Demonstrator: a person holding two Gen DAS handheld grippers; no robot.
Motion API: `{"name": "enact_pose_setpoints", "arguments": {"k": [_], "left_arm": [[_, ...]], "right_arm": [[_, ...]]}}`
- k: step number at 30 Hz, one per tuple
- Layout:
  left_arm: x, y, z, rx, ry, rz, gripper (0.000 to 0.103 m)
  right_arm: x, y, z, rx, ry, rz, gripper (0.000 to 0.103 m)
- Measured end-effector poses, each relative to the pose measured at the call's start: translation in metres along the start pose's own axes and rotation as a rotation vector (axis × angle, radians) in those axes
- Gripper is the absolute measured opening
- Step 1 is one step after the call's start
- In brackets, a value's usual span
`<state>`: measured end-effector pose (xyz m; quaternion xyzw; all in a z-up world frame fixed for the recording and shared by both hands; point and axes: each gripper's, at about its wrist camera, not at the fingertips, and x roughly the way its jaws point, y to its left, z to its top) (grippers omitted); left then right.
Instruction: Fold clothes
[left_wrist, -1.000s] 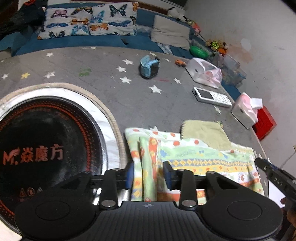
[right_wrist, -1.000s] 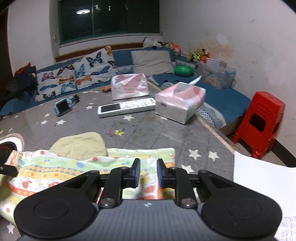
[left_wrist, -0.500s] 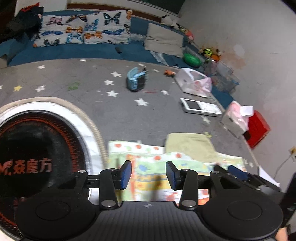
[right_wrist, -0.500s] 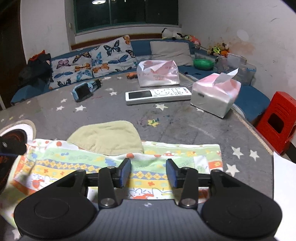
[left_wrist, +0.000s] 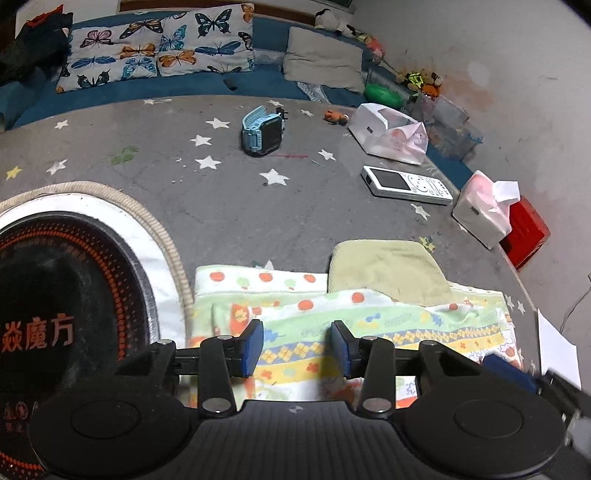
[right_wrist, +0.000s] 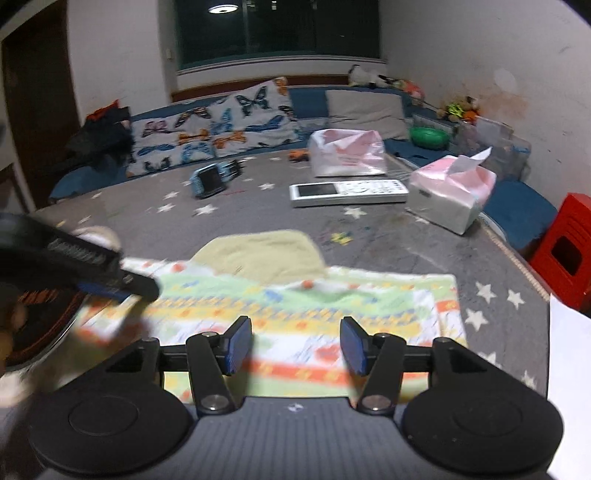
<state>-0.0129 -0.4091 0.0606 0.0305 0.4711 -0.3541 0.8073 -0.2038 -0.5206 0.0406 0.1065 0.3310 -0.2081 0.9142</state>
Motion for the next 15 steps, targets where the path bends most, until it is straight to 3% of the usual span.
{"name": "enact_pose_setpoints", "arguments": {"k": [6, 15], "left_arm": [[-0.035, 0.002, -0.017, 0.02, -0.04, -0.026, 0.044], [-0.065, 0.006, -0.063, 0.124, -0.084, 0.03, 0.044]], "right_arm": [[-0.025, 0.014, -0.021, -0.019, -0.024, 0.023, 0.056], [-0.047, 0.033, -0.041, -0.055, -0.056, 0.028, 0.059]]}}
